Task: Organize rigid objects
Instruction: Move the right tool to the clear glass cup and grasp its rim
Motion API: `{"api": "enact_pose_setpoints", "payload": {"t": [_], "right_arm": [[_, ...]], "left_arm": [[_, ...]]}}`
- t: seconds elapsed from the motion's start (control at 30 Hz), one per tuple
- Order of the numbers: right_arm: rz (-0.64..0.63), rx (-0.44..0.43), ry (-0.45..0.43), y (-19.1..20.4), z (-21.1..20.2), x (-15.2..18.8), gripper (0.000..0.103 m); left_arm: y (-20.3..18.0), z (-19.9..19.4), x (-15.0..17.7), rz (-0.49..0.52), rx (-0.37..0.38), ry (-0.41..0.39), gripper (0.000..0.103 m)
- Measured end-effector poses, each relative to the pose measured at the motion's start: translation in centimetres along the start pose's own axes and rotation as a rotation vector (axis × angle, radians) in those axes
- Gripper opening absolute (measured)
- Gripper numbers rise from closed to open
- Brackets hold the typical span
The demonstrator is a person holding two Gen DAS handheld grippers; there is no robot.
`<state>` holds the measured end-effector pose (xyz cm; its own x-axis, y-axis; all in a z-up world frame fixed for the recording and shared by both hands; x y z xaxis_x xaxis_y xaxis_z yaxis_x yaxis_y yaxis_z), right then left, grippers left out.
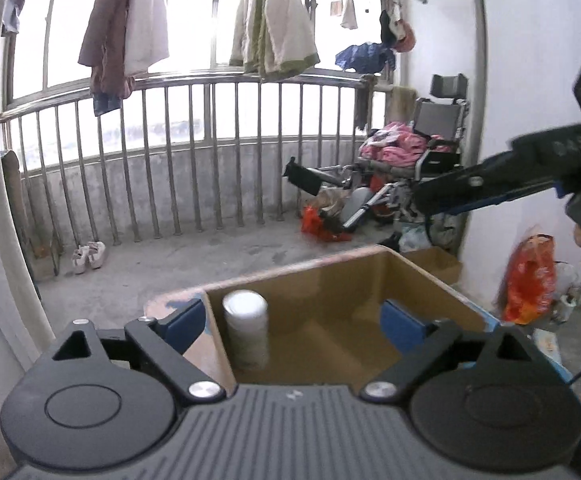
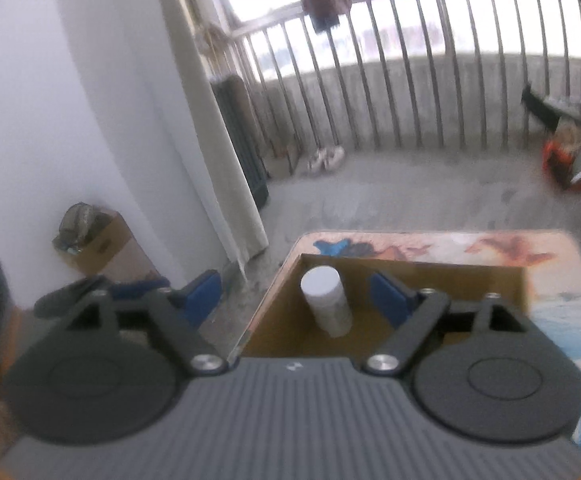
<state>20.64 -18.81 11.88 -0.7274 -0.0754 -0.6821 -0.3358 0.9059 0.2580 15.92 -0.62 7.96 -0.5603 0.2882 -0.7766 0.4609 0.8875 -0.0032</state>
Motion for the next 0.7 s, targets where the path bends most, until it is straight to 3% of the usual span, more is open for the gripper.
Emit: {"api": "enact_pose_setpoints", "payload": {"t": [0.2,0.37,0.43,0.53,0.7], "right_arm": [[0.039,0.054,-0.066,0.0,-5.4,10.6,0.084],[0.173,0.063,-0.052,-2.0,-4.1,19.2,0.084],[0.235,0.059,-0.02,-2.8,-2.8,21.6,0.084],[0.291,0.065,0.002,-3.6,-1.4,23.6,0.082],[0.281,0.088,0.036,-3.4,0.9,24.3,0.074]], "left_arm": [[-4.8,-1.5,6.2,0.0,0.025,0.036,0.097],[-9.9,1.2,11.4,0.077,0.056,0.123,0.1],[-11.7,2.9,12.6,0.111,0.033,0.158,0.1],[-13.3,5.2,13.4,0.141,0.014,0.187,0.099],[-14.0,7.0,14.7,0.152,-0.035,0.204,0.098]]}}
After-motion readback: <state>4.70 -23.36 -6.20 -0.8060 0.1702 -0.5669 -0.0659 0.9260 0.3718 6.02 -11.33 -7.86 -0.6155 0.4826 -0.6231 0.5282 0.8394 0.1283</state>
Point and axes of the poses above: each gripper's, at about its wrist camera, not at the fingertips, and z roughly the way its jaws point, y to its left, x to its underside, the point moved 3 cm from there along z, roughly the way its jaws point, and after that the axes turned 14 degrees about y, right-handed, at the moved point
